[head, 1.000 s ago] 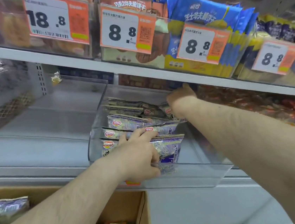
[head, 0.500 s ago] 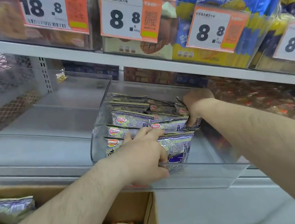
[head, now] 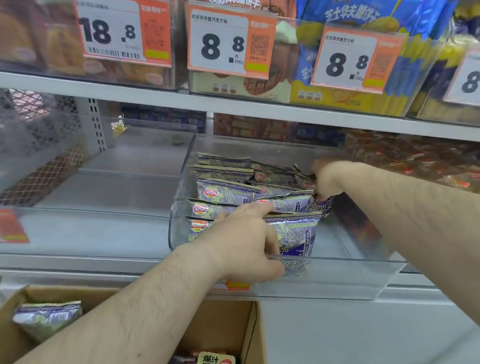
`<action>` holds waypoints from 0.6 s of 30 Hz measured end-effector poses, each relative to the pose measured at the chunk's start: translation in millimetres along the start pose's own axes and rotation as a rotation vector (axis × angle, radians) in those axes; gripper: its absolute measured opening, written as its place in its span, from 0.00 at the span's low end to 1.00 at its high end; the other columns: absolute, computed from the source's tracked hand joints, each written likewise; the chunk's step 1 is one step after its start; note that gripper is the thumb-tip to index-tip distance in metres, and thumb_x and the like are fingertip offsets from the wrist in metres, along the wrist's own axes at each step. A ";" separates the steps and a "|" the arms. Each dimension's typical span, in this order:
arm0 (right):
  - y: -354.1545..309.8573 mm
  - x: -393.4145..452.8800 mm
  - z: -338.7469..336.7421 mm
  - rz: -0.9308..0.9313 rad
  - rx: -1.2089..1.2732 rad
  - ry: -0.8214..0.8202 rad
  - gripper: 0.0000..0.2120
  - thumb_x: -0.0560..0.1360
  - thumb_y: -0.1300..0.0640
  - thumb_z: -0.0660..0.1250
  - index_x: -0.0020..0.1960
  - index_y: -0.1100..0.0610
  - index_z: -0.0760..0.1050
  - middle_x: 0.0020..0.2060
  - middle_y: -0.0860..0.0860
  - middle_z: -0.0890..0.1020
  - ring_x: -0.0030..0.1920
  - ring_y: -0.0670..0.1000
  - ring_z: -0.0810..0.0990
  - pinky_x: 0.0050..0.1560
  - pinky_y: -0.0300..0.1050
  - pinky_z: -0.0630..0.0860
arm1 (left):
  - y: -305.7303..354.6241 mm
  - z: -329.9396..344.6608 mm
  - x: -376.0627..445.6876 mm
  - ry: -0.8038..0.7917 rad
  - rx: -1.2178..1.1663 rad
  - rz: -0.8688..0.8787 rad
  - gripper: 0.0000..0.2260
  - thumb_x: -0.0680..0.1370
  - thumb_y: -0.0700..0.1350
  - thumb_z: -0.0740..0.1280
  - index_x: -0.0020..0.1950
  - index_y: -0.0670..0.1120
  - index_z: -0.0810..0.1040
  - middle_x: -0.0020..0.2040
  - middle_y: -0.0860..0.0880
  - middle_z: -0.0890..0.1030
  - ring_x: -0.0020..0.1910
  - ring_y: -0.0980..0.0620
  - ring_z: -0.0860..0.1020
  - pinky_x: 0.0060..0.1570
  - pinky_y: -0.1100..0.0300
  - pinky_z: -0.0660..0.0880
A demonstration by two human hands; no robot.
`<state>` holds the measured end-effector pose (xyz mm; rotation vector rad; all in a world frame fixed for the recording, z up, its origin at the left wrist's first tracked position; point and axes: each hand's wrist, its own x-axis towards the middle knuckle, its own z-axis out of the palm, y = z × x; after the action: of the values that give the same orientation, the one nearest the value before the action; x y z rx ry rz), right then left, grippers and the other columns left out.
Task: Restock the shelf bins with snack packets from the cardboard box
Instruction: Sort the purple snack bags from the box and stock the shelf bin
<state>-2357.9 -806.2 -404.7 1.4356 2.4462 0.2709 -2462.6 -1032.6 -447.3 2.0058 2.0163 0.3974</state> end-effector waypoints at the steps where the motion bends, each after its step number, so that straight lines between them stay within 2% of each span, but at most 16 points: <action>1: -0.6 -7.0 -3.0 0.011 0.008 0.040 0.16 0.74 0.61 0.70 0.59 0.65 0.76 0.40 0.54 0.76 0.39 0.54 0.75 0.32 0.41 0.72 | 0.4 -1.0 -2.9 0.048 -0.045 0.002 0.08 0.74 0.54 0.71 0.52 0.57 0.82 0.81 0.52 0.51 0.79 0.55 0.50 0.76 0.46 0.52; 3: -5.5 -26.5 -12.0 0.018 0.050 0.174 0.09 0.73 0.64 0.67 0.53 0.64 0.76 0.34 0.54 0.74 0.34 0.53 0.73 0.33 0.41 0.71 | 1.5 -1.0 -11.8 0.182 -0.151 0.017 0.19 0.73 0.52 0.71 0.64 0.57 0.78 0.81 0.50 0.54 0.79 0.56 0.52 0.76 0.56 0.53; 4: -8.6 -37.7 -16.0 0.025 0.107 0.260 0.06 0.72 0.65 0.66 0.49 0.64 0.75 0.34 0.55 0.75 0.34 0.54 0.73 0.35 0.43 0.72 | 2.8 -0.9 -19.4 0.269 -0.219 0.028 0.21 0.74 0.50 0.72 0.67 0.57 0.76 0.80 0.51 0.58 0.77 0.57 0.55 0.73 0.63 0.54; 6: -20.2 -62.9 -20.8 0.021 0.308 0.429 0.07 0.70 0.66 0.66 0.48 0.64 0.78 0.36 0.56 0.79 0.39 0.59 0.78 0.40 0.47 0.76 | 3.2 1.0 -40.0 0.457 -0.376 0.052 0.20 0.73 0.48 0.71 0.65 0.56 0.76 0.72 0.55 0.68 0.69 0.62 0.66 0.66 0.71 0.61; 8: -42.8 -92.2 -21.1 -0.035 0.496 0.563 0.12 0.69 0.63 0.66 0.51 0.60 0.82 0.42 0.58 0.83 0.48 0.62 0.81 0.50 0.52 0.79 | -1.2 6.3 -66.7 0.617 -0.533 0.052 0.16 0.71 0.48 0.69 0.58 0.58 0.76 0.60 0.58 0.74 0.57 0.64 0.73 0.55 0.72 0.71; 9: -56.7 -107.3 -20.0 -0.090 0.559 0.634 0.12 0.69 0.62 0.65 0.49 0.57 0.83 0.44 0.57 0.85 0.50 0.61 0.81 0.53 0.51 0.79 | -4.9 9.5 -82.4 0.677 -0.592 0.028 0.15 0.70 0.48 0.69 0.56 0.58 0.75 0.56 0.59 0.75 0.53 0.63 0.75 0.50 0.72 0.72; 11: -90.1 -142.6 -15.6 -0.234 0.663 0.775 0.09 0.69 0.62 0.65 0.43 0.55 0.84 0.41 0.53 0.86 0.45 0.56 0.82 0.52 0.46 0.77 | -17.1 17.8 -115.2 0.739 -0.684 -0.065 0.14 0.72 0.45 0.71 0.53 0.60 0.75 0.51 0.59 0.77 0.47 0.63 0.77 0.46 0.72 0.71; 13: -130.3 -182.5 -5.7 -0.421 0.811 0.868 0.08 0.67 0.63 0.65 0.39 0.56 0.83 0.34 0.49 0.83 0.35 0.44 0.76 0.45 0.37 0.72 | -34.9 30.4 -148.1 0.728 -0.751 -0.201 0.15 0.74 0.41 0.72 0.51 0.61 0.76 0.48 0.58 0.78 0.42 0.64 0.77 0.45 0.67 0.73; 15: -173.9 -217.3 11.3 -0.601 0.927 0.846 0.08 0.64 0.62 0.64 0.36 0.56 0.82 0.30 0.46 0.79 0.34 0.43 0.72 0.37 0.35 0.68 | -57.0 47.2 -181.1 0.679 -0.780 -0.362 0.15 0.75 0.40 0.71 0.50 0.60 0.76 0.46 0.56 0.79 0.41 0.61 0.77 0.46 0.62 0.75; 18: -229.7 -230.8 54.3 -0.675 0.904 0.511 0.07 0.65 0.61 0.64 0.37 0.55 0.82 0.32 0.49 0.83 0.34 0.46 0.76 0.40 0.40 0.72 | -87.0 75.6 -227.7 0.593 -0.817 -0.597 0.12 0.77 0.40 0.70 0.54 0.56 0.76 0.52 0.56 0.79 0.42 0.59 0.77 0.42 0.70 0.73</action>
<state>-2421.3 -1118.6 -490.4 0.6730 3.5286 -0.8016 -2513.4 -1260.4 -550.8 0.8011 2.0971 1.4865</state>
